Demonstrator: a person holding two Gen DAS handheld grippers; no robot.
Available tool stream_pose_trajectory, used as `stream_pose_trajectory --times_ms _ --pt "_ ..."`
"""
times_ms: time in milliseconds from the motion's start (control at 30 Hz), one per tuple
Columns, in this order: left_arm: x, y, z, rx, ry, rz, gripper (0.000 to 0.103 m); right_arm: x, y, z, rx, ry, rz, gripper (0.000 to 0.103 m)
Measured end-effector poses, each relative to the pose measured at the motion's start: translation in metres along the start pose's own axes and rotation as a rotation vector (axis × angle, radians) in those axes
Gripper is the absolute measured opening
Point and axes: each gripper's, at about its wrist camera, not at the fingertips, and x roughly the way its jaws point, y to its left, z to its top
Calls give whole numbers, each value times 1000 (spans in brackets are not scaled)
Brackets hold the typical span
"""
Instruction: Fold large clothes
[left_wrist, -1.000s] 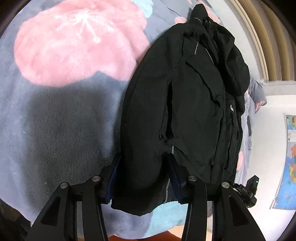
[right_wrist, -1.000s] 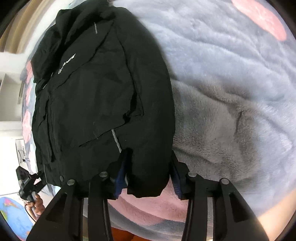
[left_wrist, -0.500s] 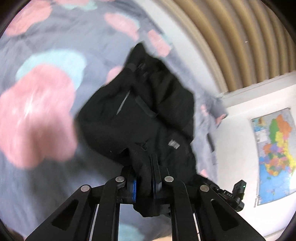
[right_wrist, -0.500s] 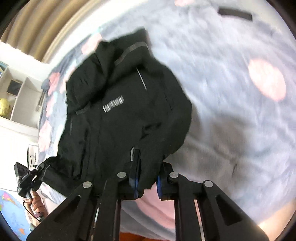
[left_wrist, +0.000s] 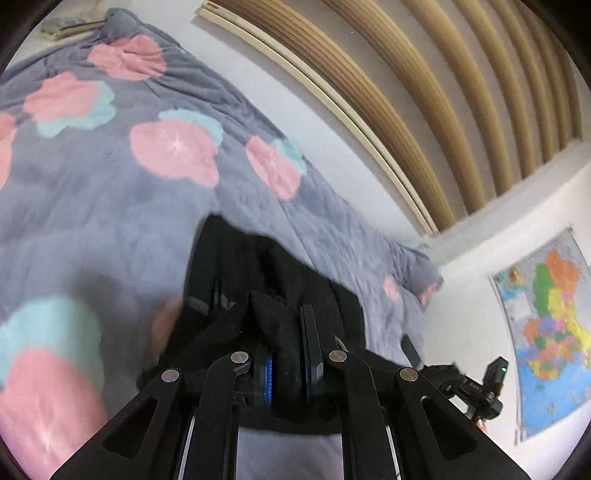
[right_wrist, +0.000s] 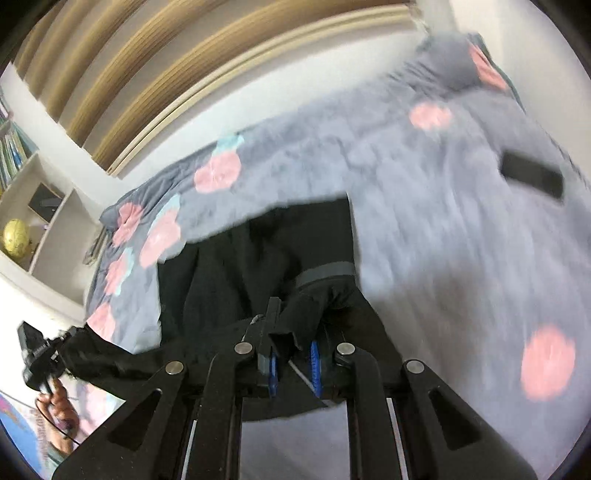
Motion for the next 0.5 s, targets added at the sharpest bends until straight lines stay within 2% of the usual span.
stream_pose_trajectory --times_ms 167,267,333,400,500 --pt "87 25 61 -46 8 61 13 75 5 78 17 17 -66 16" --pt "137 45 76 -93 39 118 16 133 -1 103 21 70 -104 17" --pt "169 59 78 -118 73 166 17 172 -10 109 48 123 -112 21" --pt "200 72 76 -108 124 230 19 207 -23 108 95 169 -118 22" --pt "230 86 68 -89 181 255 19 249 -41 100 171 230 -102 22"
